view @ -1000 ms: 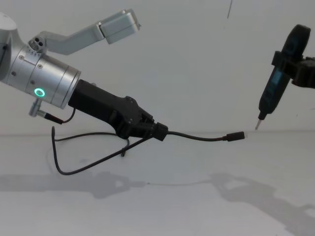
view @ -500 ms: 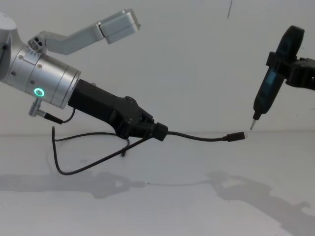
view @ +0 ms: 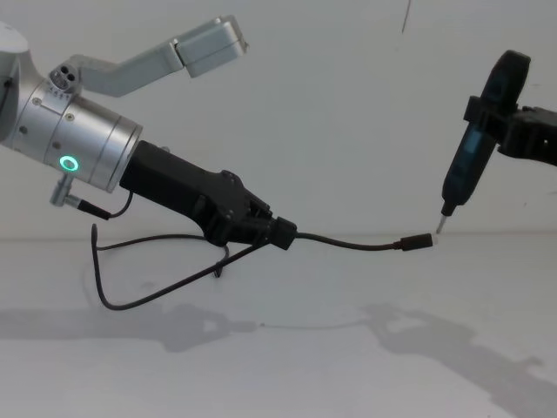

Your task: Pick up the data cable with the one hand.

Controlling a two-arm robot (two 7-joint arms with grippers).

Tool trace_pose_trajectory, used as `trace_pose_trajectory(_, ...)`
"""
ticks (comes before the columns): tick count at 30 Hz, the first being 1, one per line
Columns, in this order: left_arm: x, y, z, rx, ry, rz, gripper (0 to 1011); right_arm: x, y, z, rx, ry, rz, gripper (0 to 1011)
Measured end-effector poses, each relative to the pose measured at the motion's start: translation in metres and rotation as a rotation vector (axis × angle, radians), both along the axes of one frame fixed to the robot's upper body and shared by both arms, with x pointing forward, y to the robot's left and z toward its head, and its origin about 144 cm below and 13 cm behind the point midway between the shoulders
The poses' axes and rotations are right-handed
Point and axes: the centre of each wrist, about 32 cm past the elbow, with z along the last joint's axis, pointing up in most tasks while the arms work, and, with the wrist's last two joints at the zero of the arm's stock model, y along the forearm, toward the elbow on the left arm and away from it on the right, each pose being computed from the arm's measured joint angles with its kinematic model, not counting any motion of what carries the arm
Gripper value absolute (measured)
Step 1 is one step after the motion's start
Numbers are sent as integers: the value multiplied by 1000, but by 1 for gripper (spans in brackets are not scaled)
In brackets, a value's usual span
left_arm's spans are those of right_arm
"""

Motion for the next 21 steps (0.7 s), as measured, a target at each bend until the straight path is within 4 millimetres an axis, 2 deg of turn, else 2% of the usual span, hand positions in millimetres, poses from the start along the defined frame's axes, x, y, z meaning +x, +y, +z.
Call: trace_pose_trajectory(21,0,0,0,0,0,0,36,4,1,-1,5,11,0,263)
